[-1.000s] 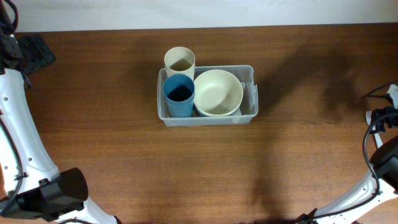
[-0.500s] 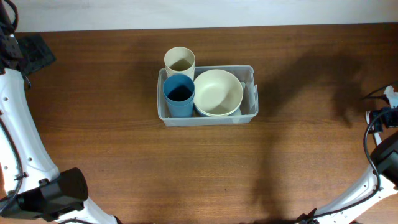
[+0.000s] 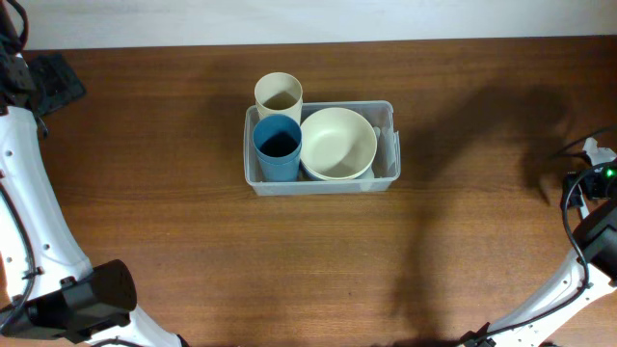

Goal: Pack container
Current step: 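Lower the right gripper onto the white fork and grasp it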

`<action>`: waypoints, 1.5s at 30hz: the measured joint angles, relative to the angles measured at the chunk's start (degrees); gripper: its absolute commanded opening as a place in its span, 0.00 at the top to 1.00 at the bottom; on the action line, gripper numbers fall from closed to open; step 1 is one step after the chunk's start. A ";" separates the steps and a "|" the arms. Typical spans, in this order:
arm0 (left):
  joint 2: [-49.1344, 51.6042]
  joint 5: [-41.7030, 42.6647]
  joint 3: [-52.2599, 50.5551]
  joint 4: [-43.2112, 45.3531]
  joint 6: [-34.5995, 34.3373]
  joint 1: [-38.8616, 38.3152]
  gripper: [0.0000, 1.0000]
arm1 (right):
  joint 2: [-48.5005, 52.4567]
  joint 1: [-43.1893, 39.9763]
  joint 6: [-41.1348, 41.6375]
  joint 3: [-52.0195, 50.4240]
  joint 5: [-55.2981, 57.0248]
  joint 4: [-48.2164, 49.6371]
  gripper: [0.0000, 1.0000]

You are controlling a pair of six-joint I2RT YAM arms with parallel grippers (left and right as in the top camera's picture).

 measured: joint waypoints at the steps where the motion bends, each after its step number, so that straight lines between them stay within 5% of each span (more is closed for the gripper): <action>1: 0.00 0.00 0.00 0.02 0.00 0.00 0.00 | 0.02 0.00 0.02 0.00 0.00 0.02 0.01; 39: 0.00 0.00 0.00 0.00 0.00 0.00 0.00 | 1.92 -0.11 -0.02 -2.19 -1.66 3.13 0.00; 45: 0.00 0.00 0.00 0.00 0.00 0.00 0.00 | 1.73 -0.11 0.17 -2.67 -0.98 3.17 0.20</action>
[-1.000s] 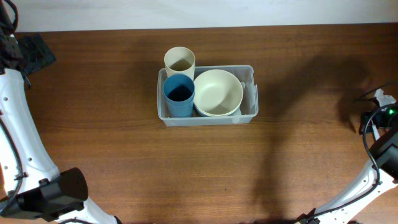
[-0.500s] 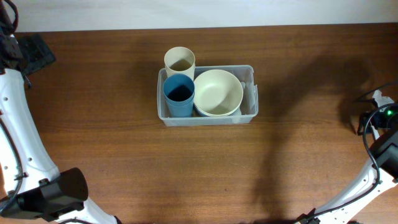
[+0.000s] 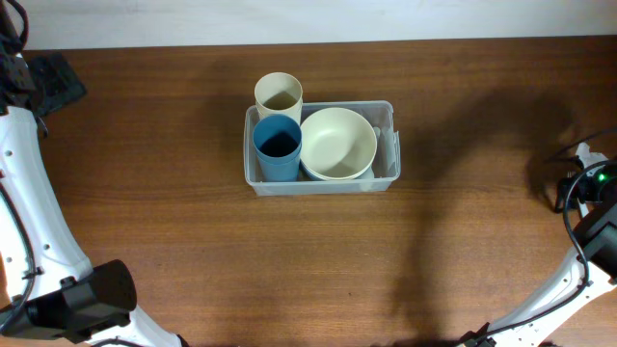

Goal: Pack container
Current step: 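Lower the right gripper onto the white fork and grasp it, then carry the fork to the bin's right end and lower it in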

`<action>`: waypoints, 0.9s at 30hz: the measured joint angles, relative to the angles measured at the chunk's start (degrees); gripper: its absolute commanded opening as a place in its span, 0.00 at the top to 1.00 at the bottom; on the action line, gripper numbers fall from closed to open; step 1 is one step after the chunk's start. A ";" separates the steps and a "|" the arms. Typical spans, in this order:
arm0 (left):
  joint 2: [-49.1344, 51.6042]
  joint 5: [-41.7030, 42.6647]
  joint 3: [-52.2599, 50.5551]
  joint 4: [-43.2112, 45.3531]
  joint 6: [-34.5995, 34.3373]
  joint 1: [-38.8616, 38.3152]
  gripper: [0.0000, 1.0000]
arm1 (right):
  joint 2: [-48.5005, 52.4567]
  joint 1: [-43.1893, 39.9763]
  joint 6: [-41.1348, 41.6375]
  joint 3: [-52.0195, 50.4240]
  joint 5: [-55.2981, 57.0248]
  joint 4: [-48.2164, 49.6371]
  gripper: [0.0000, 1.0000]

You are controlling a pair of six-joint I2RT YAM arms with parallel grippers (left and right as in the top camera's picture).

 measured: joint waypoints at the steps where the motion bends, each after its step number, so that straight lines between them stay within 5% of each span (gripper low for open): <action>1: 0.00 0.00 0.00 0.00 0.00 0.00 0.00 | 0.00 0.00 0.04 -0.07 0.22 0.02 0.28; 19: 0.00 0.00 0.00 0.00 0.00 0.00 0.00 | 0.00 -0.33 2.64 -0.17 0.79 -0.22 0.92; 27: 0.00 0.00 0.00 0.00 0.00 0.00 0.00 | 0.28 -0.33 5.73 0.76 0.13 -1.51 0.96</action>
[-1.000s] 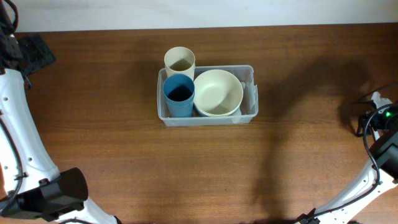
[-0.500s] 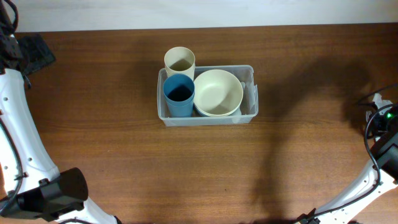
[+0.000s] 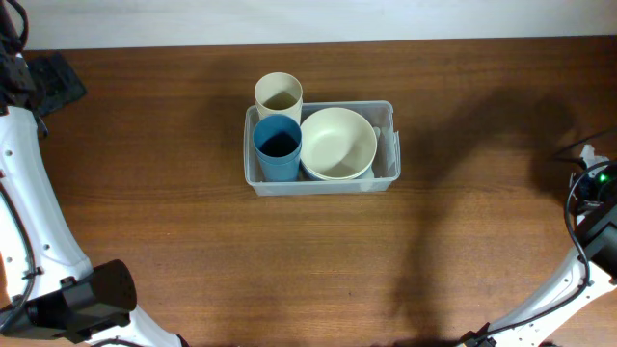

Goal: Pack container
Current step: 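Carry the fork to the bin's right end and lower it in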

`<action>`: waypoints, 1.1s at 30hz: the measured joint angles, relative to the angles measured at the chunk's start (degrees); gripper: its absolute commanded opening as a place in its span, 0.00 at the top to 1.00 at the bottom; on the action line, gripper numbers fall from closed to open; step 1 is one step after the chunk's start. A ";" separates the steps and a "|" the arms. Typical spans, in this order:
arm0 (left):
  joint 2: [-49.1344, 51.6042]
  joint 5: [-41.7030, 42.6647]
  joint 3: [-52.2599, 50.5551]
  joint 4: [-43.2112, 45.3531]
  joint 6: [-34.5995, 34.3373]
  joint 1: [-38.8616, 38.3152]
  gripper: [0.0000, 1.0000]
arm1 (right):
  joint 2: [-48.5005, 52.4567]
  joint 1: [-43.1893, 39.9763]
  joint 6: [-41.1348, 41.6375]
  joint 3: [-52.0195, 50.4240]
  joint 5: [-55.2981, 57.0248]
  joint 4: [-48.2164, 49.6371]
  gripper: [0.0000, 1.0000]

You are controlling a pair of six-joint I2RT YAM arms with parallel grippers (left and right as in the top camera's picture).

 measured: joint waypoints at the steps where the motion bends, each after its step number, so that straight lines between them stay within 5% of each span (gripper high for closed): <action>1: 0.02 0.00 0.00 0.00 0.00 0.00 0.00 | 0.24 0.02 0.33 0.52 -0.24 -0.44 0.96; 10: 0.00 0.02 0.00 0.00 0.00 0.00 0.00 | 1.46 3.06 2.36 12.96 -0.92 -10.16 0.96; 22: 0.00 0.00 0.00 -0.02 0.00 0.00 0.00 | 1.53 20.20 14.05 43.30 -9.11 -23.23 0.96; 33: 0.00 0.00 0.00 0.00 0.00 0.00 0.00 | 1.53 36.98 27.36 46.23 -11.78 -24.00 0.96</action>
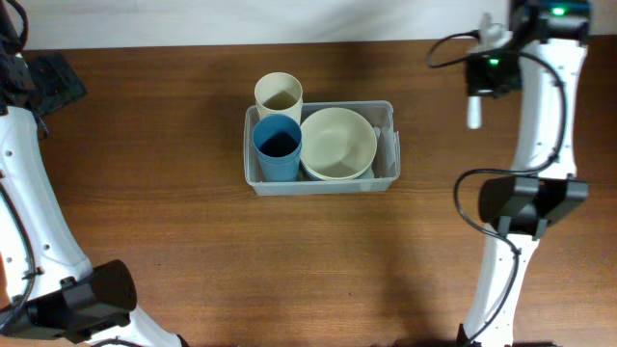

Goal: Pack container
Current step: 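Carry the fork to the bin's right end and lower it in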

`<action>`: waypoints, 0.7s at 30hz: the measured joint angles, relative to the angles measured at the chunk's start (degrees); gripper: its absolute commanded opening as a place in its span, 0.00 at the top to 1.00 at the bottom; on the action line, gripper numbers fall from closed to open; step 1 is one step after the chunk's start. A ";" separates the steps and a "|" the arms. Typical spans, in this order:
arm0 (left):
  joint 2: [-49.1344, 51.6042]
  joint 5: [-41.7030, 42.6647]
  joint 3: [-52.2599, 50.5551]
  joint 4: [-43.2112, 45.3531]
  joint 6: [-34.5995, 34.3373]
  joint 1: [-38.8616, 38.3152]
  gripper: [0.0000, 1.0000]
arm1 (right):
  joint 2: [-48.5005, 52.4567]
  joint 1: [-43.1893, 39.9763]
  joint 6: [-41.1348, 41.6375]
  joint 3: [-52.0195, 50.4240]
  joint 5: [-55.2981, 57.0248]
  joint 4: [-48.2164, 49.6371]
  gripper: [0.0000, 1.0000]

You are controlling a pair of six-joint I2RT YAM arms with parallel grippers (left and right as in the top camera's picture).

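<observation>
A clear plastic container (390, 145) sits mid-table in the overhead view. Inside it a blue cup (278, 146) stands upright on the left, with a cream bowl (337, 143) on the right. A cream cup (279, 93) stands upright at the container's back left corner, overlapping the wall; I cannot tell whether it is inside or just behind. My right gripper (475, 108) hangs over the table to the right of the container, apart from it, with its jaws unclear. My left gripper (53, 82) rests at the far left edge, its state also unclear.
The right arm's white links (540, 145) run from the front edge up to the back right of the table. The left arm (24, 193) lies along the left edge. Bare wood surrounds the container.
My right arm was folded at the table's right edge; now it stands extended over the back right, with its gripper right of the container. The cups, bowl, container and left arm are unchanged.
Through all earlier moments the container held the blue cup and cream bowl, with the cream cup at its back left corner. The right arm stayed folded at the right edge, shifting slightly. Now it reaches over the back right of the table.
</observation>
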 measured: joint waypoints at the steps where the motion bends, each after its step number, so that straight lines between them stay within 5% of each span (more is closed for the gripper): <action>1: 0.00 0.00 0.00 -0.02 0.00 0.00 0.00 | 0.00 1.46 0.59 0.00 -0.15 0.00 0.96; 21: 0.00 0.00 0.00 0.00 0.00 0.00 0.00 | 0.00 12.02 9.44 -2.93 -6.99 0.00 0.95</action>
